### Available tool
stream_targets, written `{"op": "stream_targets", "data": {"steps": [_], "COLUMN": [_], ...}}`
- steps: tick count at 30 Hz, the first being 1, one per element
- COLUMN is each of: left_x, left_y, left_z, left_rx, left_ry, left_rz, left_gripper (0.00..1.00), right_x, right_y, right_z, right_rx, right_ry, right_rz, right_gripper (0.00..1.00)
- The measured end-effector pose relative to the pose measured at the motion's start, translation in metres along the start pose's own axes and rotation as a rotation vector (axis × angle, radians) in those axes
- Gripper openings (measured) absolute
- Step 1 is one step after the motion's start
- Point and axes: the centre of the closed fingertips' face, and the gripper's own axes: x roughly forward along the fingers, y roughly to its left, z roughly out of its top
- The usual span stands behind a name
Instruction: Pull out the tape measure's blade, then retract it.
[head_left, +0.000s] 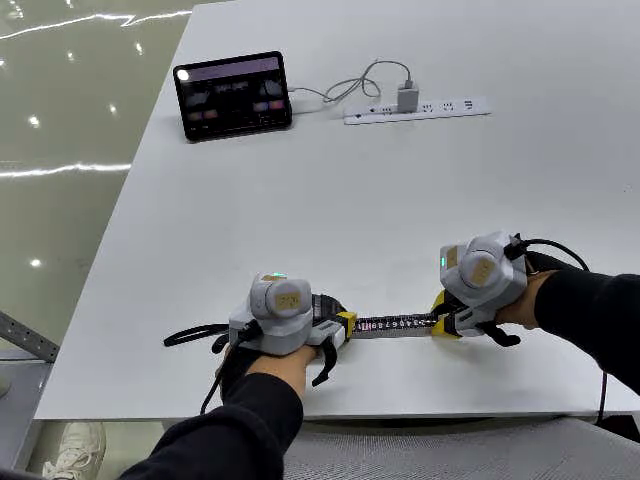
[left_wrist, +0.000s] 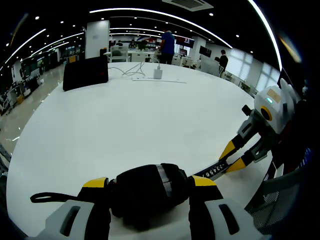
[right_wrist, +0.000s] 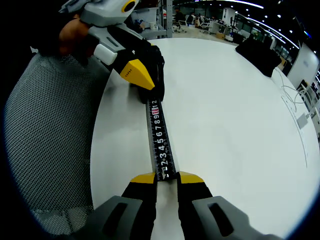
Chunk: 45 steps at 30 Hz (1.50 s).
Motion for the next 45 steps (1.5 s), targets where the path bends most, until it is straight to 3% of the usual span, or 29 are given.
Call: {"op": "stream_targets", "data": {"steps": [29, 34, 37, 45], "left_x": [0.0, 0.0, -0.001, -0.001], "left_y": [0.0, 0.0, 0.0, 0.0], "left_z": [0.0, 0.0, 0.0, 0.0], "left_rx": [0.001, 0.001, 0.0, -0.004], "left_ry": [0.005, 0.004, 0.005, 0.006], "left_rz": [-0.001, -0.001, -0.003, -0.003], "left_gripper": [0.59, 0.59, 0.59, 0.58], "right_x": [0.007, 0.009, 0.01, 0.013], "right_y": [0.002, 0.001, 0.003, 0.002], "right_z": [0.01, 0.013, 0.014, 0.017], "right_rx": [-0.022, 0.022, -0.019, -0.02], "right_ry": [-0.019, -0.017, -0.014, -0.027], "right_rz": [0.001, 0.005, 0.007, 0.0], "right_gripper": [0.1, 0.1, 0.1, 0.09]}}
